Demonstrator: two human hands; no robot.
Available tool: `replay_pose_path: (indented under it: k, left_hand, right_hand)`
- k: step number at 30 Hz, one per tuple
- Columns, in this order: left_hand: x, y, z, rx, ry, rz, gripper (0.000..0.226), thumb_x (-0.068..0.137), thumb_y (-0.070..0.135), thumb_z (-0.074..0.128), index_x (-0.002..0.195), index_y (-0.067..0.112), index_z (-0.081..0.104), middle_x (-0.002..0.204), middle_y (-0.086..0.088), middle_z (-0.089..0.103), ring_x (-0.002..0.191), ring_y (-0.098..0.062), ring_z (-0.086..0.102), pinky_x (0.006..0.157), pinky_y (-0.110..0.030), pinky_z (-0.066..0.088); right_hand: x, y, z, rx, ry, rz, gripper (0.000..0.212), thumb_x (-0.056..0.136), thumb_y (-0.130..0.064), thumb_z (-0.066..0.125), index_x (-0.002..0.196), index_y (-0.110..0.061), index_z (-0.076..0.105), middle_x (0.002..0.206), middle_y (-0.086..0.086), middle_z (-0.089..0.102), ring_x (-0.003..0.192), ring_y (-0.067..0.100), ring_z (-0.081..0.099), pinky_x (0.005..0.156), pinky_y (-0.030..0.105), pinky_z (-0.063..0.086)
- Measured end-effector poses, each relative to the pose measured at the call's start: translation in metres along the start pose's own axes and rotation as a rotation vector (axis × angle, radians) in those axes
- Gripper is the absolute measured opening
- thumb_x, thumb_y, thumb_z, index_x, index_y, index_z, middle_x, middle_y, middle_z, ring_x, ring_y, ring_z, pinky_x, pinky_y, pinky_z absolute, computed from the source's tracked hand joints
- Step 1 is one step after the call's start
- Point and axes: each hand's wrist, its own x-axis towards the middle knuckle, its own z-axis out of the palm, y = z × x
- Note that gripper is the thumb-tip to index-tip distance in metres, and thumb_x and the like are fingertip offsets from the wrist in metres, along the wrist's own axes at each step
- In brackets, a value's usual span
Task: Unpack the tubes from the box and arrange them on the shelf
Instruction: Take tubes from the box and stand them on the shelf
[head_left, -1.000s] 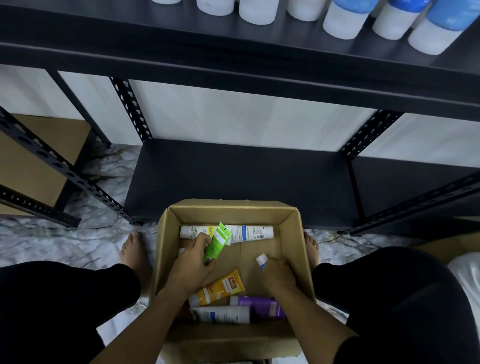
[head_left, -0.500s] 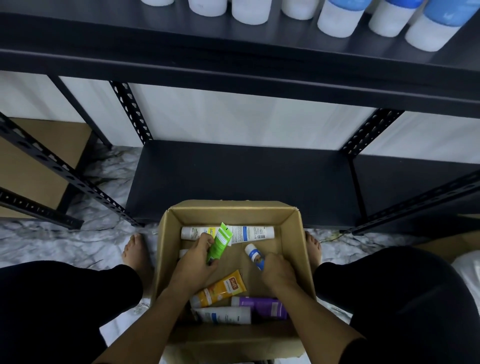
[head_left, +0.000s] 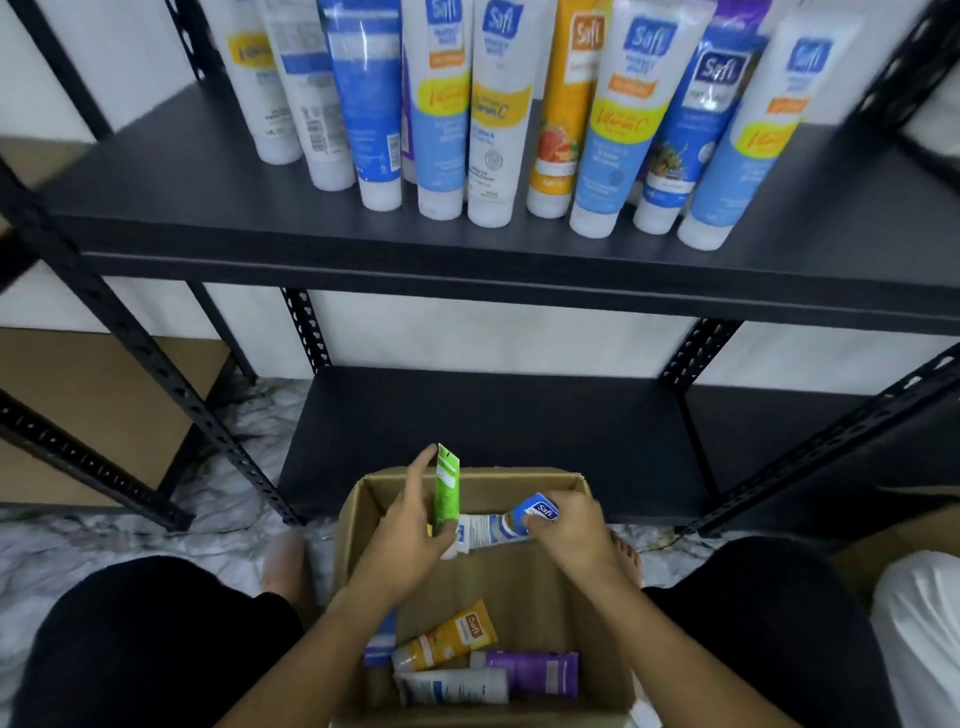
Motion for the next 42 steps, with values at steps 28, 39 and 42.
replay_pose_path:
  k: [28, 39, 42]
  left_hand:
    - [0.012, 0.396, -0.050, 0.185, 0.328, 0.880, 0.092, 0.085, 0.026, 0.067, 0.149, 0.051, 0.005, 0.107, 0.007, 0.060, 0.074, -0.008, 0.058, 0.062, -0.025, 0.049]
    - [0.064, 0.439, 0.025, 0.493, 0.494, 0.759, 0.088, 0.089, 0.035, 0.067, 0.149, 0.037, 0.003, 0.108, -0.006, 0.062, 0.085, -0.027, 0.066, 0.068, -0.044, 0.056]
    - [0.078, 0.433, 0.036, 0.669, 0.534, 0.703, 0.090, 0.092, 0.039, 0.064, 0.153, 0.033, -0.001, 0.105, -0.008, 0.061, 0.085, -0.026, 0.065, 0.063, -0.037, 0.049]
  right_hand:
    - [-0.106, -0.148, -0.372, 0.060, 0.823, -0.589, 0.041, 0.090, -0.016, 0.067, 0.119, -0.038, 0.048, 0.088, -0.004, 0.071, 0.073, 0.018, 0.068, 0.063, 0.047, 0.058]
    - [-0.076, -0.114, -0.418, 0.042, 0.858, -0.487, 0.038, 0.093, -0.018, 0.066, 0.123, -0.034, 0.049, 0.096, -0.005, 0.069, 0.078, -0.004, 0.064, 0.047, 0.010, 0.041]
    - [-0.064, -0.107, -0.422, 0.034, 0.851, -0.484, 0.039, 0.093, -0.018, 0.066, 0.123, -0.035, 0.048, 0.103, -0.002, 0.070, 0.084, 0.006, 0.067, 0.056, 0.023, 0.054]
